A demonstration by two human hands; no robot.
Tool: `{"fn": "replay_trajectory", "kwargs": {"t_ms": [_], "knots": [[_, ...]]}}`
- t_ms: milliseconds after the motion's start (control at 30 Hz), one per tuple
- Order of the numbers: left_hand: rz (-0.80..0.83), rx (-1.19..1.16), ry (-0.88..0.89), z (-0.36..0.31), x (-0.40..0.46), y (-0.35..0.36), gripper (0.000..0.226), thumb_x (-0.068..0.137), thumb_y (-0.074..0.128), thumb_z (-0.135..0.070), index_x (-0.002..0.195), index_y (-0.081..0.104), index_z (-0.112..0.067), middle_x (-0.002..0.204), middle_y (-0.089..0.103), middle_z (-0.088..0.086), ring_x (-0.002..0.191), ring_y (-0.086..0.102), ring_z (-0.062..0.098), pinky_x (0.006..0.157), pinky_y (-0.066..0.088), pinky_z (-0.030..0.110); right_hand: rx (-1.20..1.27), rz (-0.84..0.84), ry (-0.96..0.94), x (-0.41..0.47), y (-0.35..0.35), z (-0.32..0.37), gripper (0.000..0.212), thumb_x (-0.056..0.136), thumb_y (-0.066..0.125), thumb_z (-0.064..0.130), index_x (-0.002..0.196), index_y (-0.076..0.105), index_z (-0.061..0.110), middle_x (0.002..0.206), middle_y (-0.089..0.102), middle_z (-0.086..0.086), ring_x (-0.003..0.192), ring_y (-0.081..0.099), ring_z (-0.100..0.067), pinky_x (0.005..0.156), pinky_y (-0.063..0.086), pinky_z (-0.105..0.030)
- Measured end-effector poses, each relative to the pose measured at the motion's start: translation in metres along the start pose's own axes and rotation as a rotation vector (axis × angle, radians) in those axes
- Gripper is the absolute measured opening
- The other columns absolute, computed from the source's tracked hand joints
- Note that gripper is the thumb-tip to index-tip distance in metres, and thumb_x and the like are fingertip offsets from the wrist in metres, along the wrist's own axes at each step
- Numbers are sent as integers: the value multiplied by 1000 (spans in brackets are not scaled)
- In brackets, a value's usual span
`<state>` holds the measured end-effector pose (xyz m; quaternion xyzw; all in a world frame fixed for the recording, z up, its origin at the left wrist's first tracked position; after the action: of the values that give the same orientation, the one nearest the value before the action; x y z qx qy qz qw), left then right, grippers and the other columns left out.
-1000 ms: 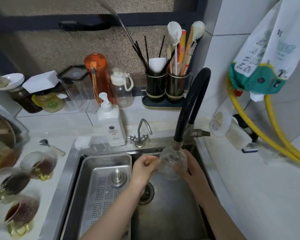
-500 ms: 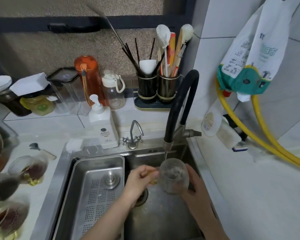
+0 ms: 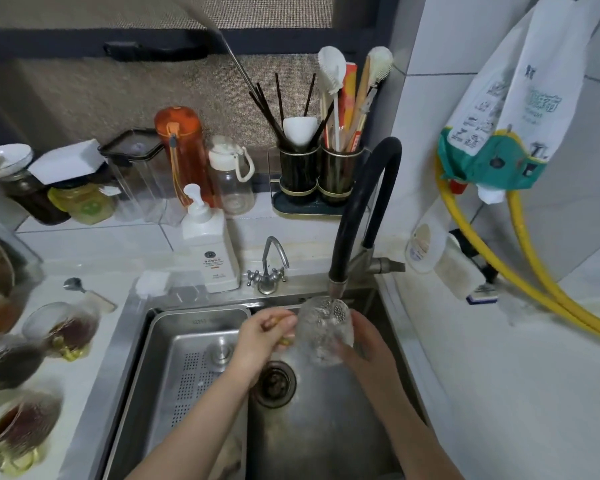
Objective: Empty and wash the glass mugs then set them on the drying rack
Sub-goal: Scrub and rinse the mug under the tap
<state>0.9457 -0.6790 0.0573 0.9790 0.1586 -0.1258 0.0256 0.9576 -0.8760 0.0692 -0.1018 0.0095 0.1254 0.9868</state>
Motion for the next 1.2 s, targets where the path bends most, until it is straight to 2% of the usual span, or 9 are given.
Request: {"fn": "replay_trajectory", "kwargs": {"t_ms": [100,200,433,600,800,900,1000,1100,1200], "knots": [[47,40,-4,1,4,14,10,82,69,-8,85,68,-18,81,67,9,75,66,17,61,55,24,-36,-25,-10,11,-10,3,45,81,70,39,122,55,37,118,63,15,109,61,-3,93,52,-37],[127,64,-7,7,-3,29,12,82,68,-3,83,65,-15,74,64,5,64,63,10,58,55,20,-48,-69,-23,0,-18,2,36,82,68,37,113,54,48,111,63,24,103,61,3,85,52,-27],[16,124,35,2,6,16,10,81,72,-12,89,67,-17,81,67,2,73,65,12,60,53,24,-10,-2,64,16,-7,-13,49,77,61,59,118,59,32,111,68,4,102,66,-14,92,52,-50],[-1,318,140,-7,6,34,12,81,71,-29,92,70,-35,79,70,-9,80,68,16,75,58,41,178,-7,130,15,-18,-20,40,83,58,50,114,64,25,109,70,-1,102,67,-21,92,52,-52],[-97,534,182,-16,7,47,12,77,71,-39,88,70,-34,71,65,-12,73,67,16,71,57,36,195,-33,395,13,-15,-58,27,94,54,35,115,64,22,115,67,-7,104,65,-25,93,52,-51],[-75,498,123,-12,10,56,8,75,77,-26,76,70,-31,62,59,-14,67,60,13,73,52,31,-33,8,326,21,-23,-47,23,93,57,26,116,61,22,114,64,3,103,62,-15,96,50,-39],[-19,313,45,-5,11,65,15,78,75,-15,72,66,-26,59,59,-10,56,53,10,62,48,27,-185,56,235,33,-30,-30,28,93,58,24,121,59,23,106,59,13,90,56,5,77,45,-9],[29,137,-30,-2,11,69,5,87,64,-4,90,67,-6,70,65,4,49,54,4,47,43,16,-322,56,181,51,-41,-19,29,92,59,24,121,61,19,112,64,4,92,59,-4,82,44,-11],[66,-38,-69,-7,10,69,16,89,57,3,103,60,-4,81,68,11,53,59,5,51,47,16,-447,27,130,70,-60,-15,31,91,60,23,121,62,15,119,63,-1,99,56,-10,89,39,-19]]}}
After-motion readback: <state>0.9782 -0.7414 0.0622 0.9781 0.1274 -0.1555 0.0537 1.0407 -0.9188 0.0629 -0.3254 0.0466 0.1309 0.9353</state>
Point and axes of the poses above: each hand's wrist, its own x-axis towards the middle knuckle, its own y-axis out of the palm, z = x × y, the point moved 7 cm from there along x, towards the middle knuckle
